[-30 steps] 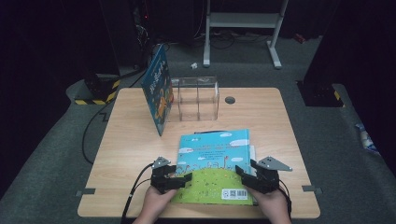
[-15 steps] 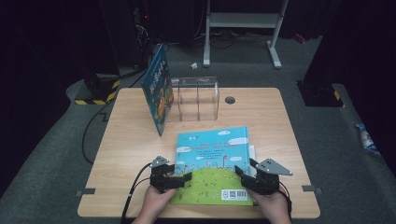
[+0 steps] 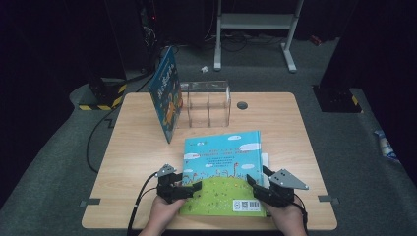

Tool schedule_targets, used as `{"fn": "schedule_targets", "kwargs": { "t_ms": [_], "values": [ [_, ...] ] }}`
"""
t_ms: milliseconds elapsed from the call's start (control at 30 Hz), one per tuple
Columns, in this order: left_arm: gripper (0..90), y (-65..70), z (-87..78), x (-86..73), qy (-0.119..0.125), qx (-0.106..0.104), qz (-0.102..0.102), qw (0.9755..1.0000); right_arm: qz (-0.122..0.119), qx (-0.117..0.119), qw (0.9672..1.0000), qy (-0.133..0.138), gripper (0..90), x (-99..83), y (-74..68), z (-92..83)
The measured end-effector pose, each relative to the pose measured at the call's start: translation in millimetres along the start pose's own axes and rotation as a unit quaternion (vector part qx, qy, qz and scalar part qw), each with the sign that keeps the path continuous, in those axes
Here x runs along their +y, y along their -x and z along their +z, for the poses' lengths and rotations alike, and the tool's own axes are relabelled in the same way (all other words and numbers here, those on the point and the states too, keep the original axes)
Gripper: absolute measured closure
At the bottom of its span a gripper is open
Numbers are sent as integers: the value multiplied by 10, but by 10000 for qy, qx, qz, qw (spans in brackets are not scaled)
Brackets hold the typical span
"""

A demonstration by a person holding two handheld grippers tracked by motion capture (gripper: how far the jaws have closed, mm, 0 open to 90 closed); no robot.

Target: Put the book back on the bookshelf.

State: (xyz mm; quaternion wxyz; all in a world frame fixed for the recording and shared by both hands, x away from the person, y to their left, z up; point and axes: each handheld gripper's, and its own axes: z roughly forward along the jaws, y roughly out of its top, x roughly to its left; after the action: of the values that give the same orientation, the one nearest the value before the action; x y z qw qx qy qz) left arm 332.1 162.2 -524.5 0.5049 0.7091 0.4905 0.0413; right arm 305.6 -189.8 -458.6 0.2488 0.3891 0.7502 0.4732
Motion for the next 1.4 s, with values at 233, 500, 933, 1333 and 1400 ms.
{"fn": "schedule_targets", "kwargs": {
  "t_ms": [233, 500, 933, 1333, 1400],
  "values": [
    [109, 36, -108, 58, 95, 131, 125, 9998, -147, -20, 9997, 192, 389, 65, -48, -27],
    [265, 74, -416, 160, 792, 729, 523, 9928, -346, -188, 9980, 497, 457, 309, -160, 22],
    [496, 279, -727, 138, 2395, 1456, 1304, 9510, -685, -421, 9868, 1403, 541, 541, -312, -89],
    [508, 301, -617, 122, 2732, 1410, 1414, 9410, -347, -482, 9882, 1414, 533, 502, -230, -101],
    [509, 290, -594, 134, 2734, 1414, 1443, 9404, -333, -500, 9883, 1403, 532, 516, -219, -98]
  ]
}}
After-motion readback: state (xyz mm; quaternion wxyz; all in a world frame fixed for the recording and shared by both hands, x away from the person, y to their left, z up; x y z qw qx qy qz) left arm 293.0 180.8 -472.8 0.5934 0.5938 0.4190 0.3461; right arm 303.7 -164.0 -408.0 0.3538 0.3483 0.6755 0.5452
